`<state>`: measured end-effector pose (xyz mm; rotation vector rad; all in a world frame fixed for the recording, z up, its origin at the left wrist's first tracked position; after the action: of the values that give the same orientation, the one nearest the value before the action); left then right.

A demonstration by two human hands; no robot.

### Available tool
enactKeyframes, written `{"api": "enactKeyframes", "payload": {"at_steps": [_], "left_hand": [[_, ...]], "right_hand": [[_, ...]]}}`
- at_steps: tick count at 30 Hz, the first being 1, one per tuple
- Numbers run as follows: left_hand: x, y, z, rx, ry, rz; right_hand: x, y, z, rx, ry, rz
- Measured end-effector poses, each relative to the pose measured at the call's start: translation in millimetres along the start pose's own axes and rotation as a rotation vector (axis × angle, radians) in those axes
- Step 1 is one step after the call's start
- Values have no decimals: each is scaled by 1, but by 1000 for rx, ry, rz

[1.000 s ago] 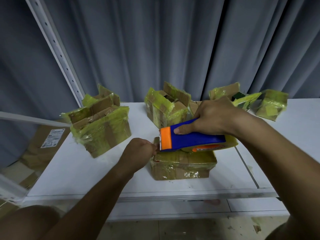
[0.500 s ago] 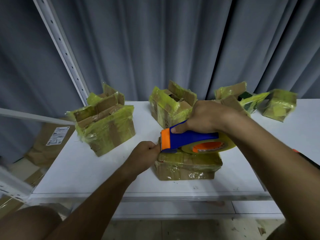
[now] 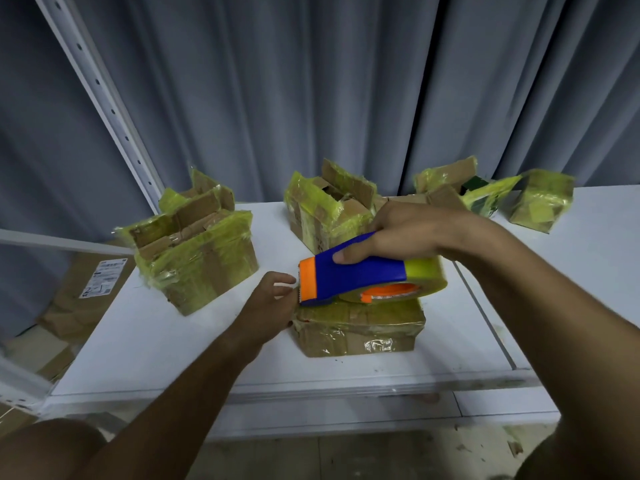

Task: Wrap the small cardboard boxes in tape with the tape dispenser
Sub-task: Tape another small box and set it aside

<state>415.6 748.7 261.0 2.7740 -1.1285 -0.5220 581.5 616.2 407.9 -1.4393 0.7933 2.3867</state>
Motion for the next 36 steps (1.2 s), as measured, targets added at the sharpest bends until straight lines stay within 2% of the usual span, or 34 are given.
{"api": "enactKeyframes", "payload": {"at_steps": [12,15,18,20,28,36], "left_hand": [[9,8,-8,237,-111,-7],[22,0,0,207,-54,23],[39,-5,4,12,235,102],[45,-10,9,-49,356,78],[40,-5,15,6,215,136],[39,-7,15,20,262,185]], "right_hand": [[-9,12,-20,-6,-135,-132],[-5,10,-24,-7,-190,-159],[-4,8,-31,-9,-285,-148],[-4,7,-33,-7,-305,-156],[-5,6,-36,-29,-337,-128],[-4,6,-39,-44,-326,-131]]}}
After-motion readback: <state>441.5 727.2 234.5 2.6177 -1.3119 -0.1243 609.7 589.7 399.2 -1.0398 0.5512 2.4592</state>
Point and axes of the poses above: each hand's wrist, its own y-axis away from the middle knuckle, its own x-axis out of the palm, z = x × y, the point moved 1 cm from there along -y, towards the middle knuckle, and after that the axes turned 1 degree about x, right-handed, at the moved point
